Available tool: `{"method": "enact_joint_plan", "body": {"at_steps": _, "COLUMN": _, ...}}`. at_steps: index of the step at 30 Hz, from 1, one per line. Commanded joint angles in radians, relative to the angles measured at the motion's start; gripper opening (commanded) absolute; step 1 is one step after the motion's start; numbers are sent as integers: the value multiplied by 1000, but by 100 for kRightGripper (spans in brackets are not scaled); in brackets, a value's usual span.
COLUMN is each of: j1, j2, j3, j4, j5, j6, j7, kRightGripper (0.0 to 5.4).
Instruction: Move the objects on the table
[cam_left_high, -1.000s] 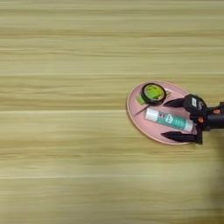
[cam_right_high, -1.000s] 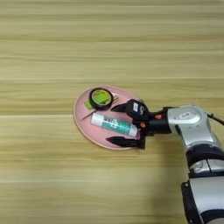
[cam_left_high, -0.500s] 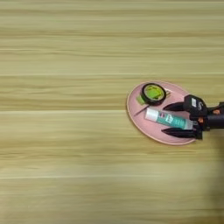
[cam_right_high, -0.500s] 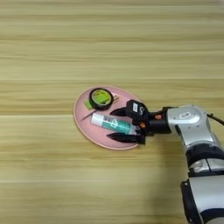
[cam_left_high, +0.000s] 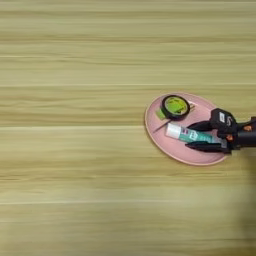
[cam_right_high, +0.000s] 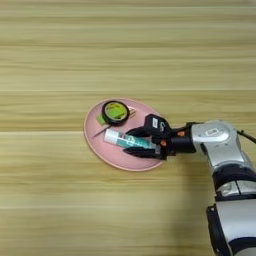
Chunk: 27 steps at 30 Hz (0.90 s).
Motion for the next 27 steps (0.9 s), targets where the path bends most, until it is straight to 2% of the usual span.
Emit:
{"method": "enact_joint_plan", "body": {"at_steps": 1, "j1": -66, "j2": -41, "j3": -17, "j4": -30, "j5": 6, "j6": -2, "j7": -38, "kRightGripper": 182}}
{"method": "enact_joint_plan", "body": {"at_steps": 10, "j1": -69, "j2": -34, "j3": -23, "j4": -28, "j5": 18, "j6": -7, "j7": -37, "kRightGripper": 168}}
{"method": "enact_joint_plan", "body": {"at_steps": 27, "j1": -87, "j2": -17, "j3": -70, "j4": -96, "j5": 89, "j6": 4, "j7": 4, "kRightGripper": 168}}
